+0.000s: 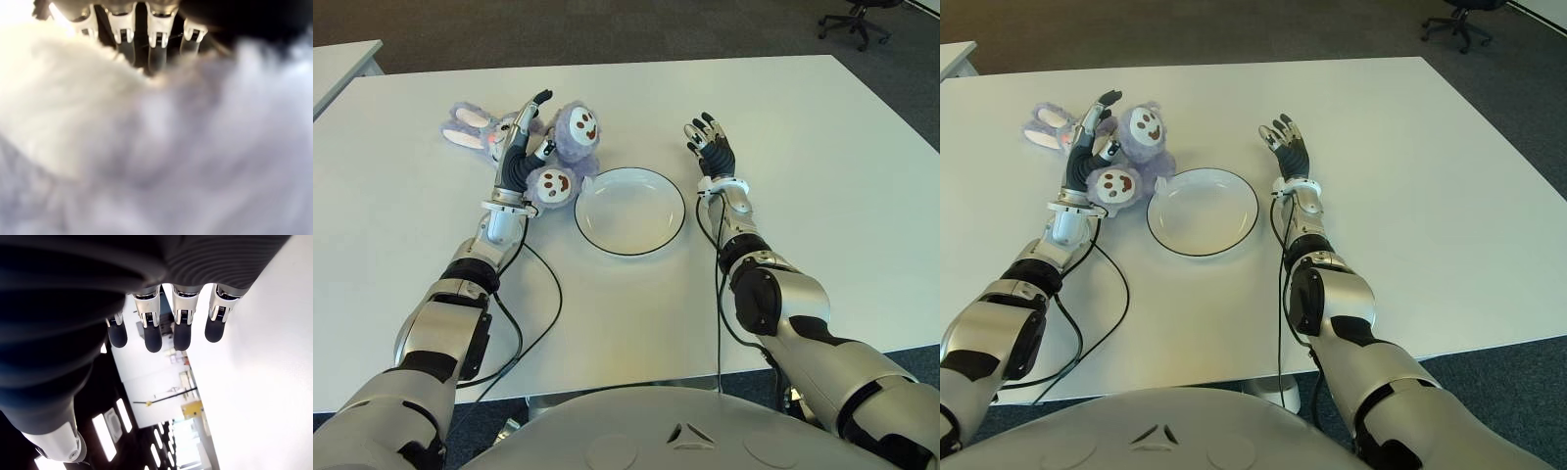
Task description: Put the doll into the plate.
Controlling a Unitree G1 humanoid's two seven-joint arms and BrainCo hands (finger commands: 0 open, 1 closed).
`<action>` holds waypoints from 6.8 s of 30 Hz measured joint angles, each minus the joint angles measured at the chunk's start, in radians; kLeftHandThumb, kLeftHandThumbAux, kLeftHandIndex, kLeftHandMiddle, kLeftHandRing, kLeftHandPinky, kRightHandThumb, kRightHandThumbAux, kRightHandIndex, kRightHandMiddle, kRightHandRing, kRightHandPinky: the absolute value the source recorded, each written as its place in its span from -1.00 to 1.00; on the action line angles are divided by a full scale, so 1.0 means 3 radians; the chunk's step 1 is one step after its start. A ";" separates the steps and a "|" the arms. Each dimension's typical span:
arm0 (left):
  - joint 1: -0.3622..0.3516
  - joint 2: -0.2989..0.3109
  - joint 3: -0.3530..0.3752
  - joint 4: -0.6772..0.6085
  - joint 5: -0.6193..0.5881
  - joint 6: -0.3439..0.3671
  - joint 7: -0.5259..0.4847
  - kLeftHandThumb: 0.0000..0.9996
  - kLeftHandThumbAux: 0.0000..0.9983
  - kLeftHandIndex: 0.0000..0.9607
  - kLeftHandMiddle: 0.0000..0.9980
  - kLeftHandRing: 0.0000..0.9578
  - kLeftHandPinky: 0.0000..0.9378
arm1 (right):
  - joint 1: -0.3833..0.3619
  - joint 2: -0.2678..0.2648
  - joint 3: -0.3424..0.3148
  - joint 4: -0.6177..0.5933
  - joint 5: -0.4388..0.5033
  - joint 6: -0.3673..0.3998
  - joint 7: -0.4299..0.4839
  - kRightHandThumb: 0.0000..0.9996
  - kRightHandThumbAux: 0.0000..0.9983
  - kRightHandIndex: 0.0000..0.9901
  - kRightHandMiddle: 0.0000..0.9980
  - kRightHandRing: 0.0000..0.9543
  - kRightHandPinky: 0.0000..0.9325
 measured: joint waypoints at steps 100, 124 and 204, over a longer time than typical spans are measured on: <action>0.0692 0.0274 0.0036 -0.1098 0.0219 0.0253 -0.0352 0.00 -0.52 -0.86 -0.69 -0.74 -0.74 | 0.0017 0.0026 -0.0002 -0.0002 0.0060 0.0013 0.0032 -0.34 0.48 -0.83 -0.77 -0.84 -0.84; 0.0497 0.0118 0.0007 -0.0919 0.0272 0.0294 -0.0075 0.08 -0.47 -0.79 -0.55 -0.58 -0.59 | 0.0038 0.0042 -0.0005 -0.0001 0.0118 0.0024 0.0027 -0.34 0.49 -0.83 -0.79 -0.85 -0.84; 0.0356 0.0120 -0.0245 -0.0754 0.0376 0.0288 -0.0035 -0.12 -0.65 -1.00 -0.85 -0.88 -0.93 | 0.0013 0.0048 0.0054 0.0003 0.0127 0.0032 -0.0007 -0.31 0.49 -0.83 -0.78 -0.85 -0.86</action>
